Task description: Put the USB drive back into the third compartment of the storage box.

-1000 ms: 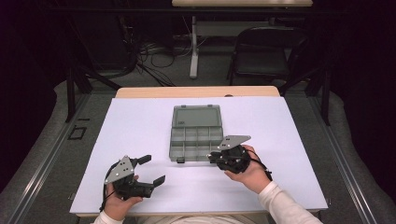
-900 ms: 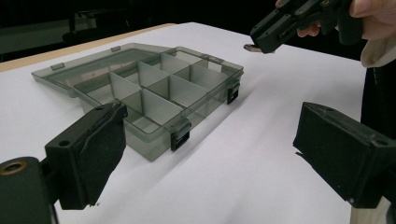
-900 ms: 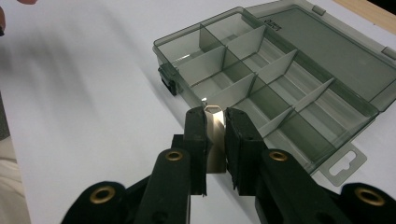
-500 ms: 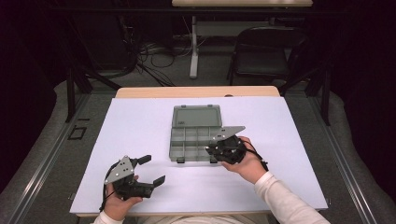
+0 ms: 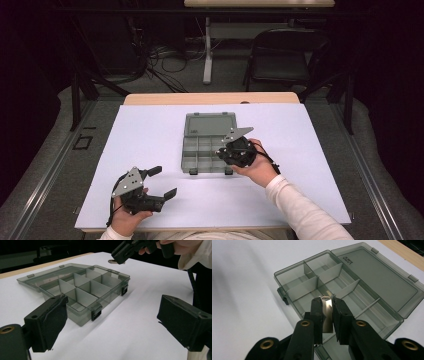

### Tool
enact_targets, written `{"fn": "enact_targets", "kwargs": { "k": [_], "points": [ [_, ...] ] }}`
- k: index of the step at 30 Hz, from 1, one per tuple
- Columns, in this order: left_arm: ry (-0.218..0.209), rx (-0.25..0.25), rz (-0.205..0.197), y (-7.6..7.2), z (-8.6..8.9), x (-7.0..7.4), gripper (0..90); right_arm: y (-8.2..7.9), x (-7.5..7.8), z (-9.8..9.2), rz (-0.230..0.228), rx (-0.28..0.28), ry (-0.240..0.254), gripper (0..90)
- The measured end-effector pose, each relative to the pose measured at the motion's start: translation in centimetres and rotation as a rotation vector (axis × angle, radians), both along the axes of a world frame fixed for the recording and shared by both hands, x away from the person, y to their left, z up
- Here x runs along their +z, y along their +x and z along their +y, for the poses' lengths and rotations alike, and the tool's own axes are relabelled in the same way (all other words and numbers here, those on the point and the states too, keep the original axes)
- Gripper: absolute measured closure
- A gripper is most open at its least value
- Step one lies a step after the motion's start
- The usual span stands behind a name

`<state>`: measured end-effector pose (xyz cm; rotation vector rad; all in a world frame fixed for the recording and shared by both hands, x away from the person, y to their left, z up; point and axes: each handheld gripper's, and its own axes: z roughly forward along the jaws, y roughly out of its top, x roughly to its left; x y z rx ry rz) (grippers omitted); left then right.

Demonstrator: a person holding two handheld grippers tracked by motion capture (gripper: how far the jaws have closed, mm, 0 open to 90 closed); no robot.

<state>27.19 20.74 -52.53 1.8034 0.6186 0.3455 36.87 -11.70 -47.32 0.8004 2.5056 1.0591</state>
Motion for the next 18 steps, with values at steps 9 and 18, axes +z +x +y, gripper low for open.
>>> {"fn": "enact_targets", "kwargs": {
  "k": [9,18],
  "points": [
    [0.001,0.000,0.000,0.0,0.0,0.0,8.8,1.2,0.1,0.8,-0.001,-0.004,-0.017,79.3],
    [0.001,-0.001,0.000,0.0,0.0,0.0,9.0,2.3,-0.3,1.7,0.006,-0.012,-0.038,79.3]
  ]
}}
